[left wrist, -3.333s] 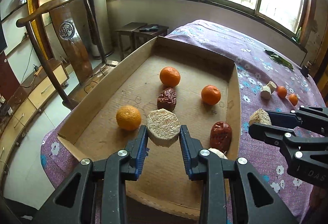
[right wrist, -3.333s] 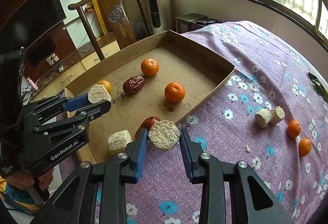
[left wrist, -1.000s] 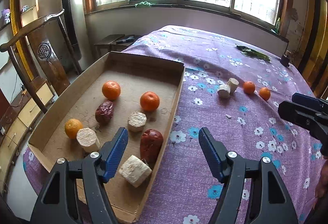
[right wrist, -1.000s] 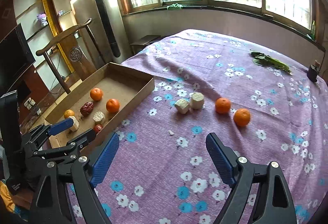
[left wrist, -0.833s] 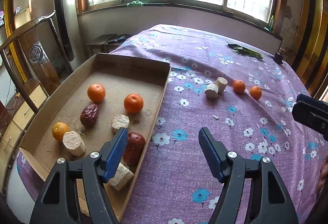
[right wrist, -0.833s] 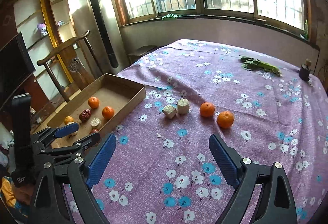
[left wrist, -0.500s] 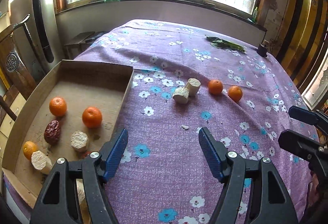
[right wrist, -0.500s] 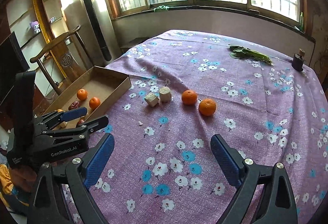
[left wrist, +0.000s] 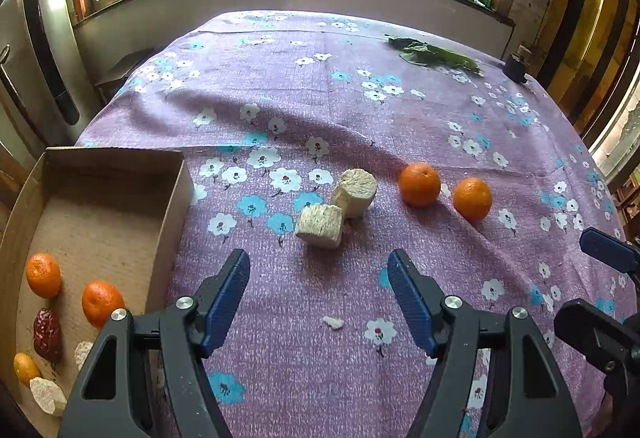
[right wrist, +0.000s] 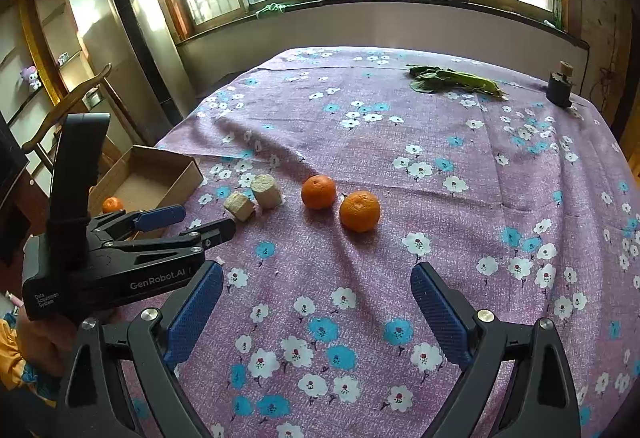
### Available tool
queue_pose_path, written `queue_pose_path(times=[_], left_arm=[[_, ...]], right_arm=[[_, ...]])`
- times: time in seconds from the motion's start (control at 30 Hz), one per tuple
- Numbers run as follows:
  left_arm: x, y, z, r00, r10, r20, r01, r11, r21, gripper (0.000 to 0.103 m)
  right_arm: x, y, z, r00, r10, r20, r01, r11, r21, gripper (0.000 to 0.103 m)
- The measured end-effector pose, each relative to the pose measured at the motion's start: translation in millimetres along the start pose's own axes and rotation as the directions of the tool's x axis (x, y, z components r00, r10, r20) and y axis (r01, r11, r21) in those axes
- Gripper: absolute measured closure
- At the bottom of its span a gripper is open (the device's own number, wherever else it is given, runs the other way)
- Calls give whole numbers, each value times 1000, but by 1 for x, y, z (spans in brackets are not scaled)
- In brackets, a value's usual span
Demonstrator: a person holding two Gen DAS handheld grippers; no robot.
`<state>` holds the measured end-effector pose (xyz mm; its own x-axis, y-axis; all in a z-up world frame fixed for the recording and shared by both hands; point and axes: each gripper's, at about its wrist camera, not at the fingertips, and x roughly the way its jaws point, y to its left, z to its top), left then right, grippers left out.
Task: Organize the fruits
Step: 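Withdraw both grippers from the tray toward the remaining items, then grasp a yam chunk with the left gripper while the right grasps a mandarin, then carry the yam chunk into the tray with the left gripper while the right carries the mandarin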
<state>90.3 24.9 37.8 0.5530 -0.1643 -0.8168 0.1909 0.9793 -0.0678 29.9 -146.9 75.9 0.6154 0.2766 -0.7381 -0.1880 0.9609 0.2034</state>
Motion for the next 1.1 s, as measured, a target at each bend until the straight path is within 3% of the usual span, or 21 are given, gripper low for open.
queue_pose_path(times=[0.23, 0.27, 0.3, 0.37, 0.4, 0.6, 0.77, 0.83, 0.9, 0.97, 1.1], left_arm=[[29, 2, 10, 999, 32, -33, -32, 999, -6, 33], [32, 3, 10, 999, 32, -38, -32, 999, -8, 39], [35, 4, 11, 999, 29, -45, -30, 999, -12, 53], [37, 5, 12, 999, 29, -38, -29, 999, -13, 70], [37, 5, 13, 999, 8, -44, -9, 1000, -14, 74], [31, 8, 11, 999, 4, -47, -5, 1000, -25, 74], [11, 4, 5, 1000, 26, -13, -27, 999, -20, 74], [3, 2, 3, 1000, 26, 0, -26, 1000, -16, 74], [-2, -1, 0, 1000, 25, 8, -25, 1000, -7, 74], [-5, -4, -2, 1000, 23, 10, -23, 1000, 2, 74], [-11, -6, -7, 999, 32, 16, -32, 999, 8, 74]], right_arm=[[18, -14, 9, 1000, -1, -23, 2, 1000, 21, 6], [21, -14, 9, 1000, 0, -28, 0, 1000, 22, 6], [24, -15, 9, 999, 3, -33, -2, 1000, 22, 6], [30, -15, 10, 999, 5, -40, -5, 1000, 18, 6], [33, -15, 10, 999, 3, -40, -2, 1000, 13, 7], [54, -21, 13, 998, 0, -65, 1, 1000, 10, 18], [70, -32, 22, 997, 0, -73, 2, 1000, 28, 22], [78, -31, 25, 996, -1, -87, 2, 1000, 13, 29], [87, -30, 27, 994, -9, -109, 8, 1000, -12, 48], [94, -32, 29, 994, -10, -112, 7, 1000, -27, 61], [95, -39, 30, 994, 15, -108, -16, 1000, -9, 64]])
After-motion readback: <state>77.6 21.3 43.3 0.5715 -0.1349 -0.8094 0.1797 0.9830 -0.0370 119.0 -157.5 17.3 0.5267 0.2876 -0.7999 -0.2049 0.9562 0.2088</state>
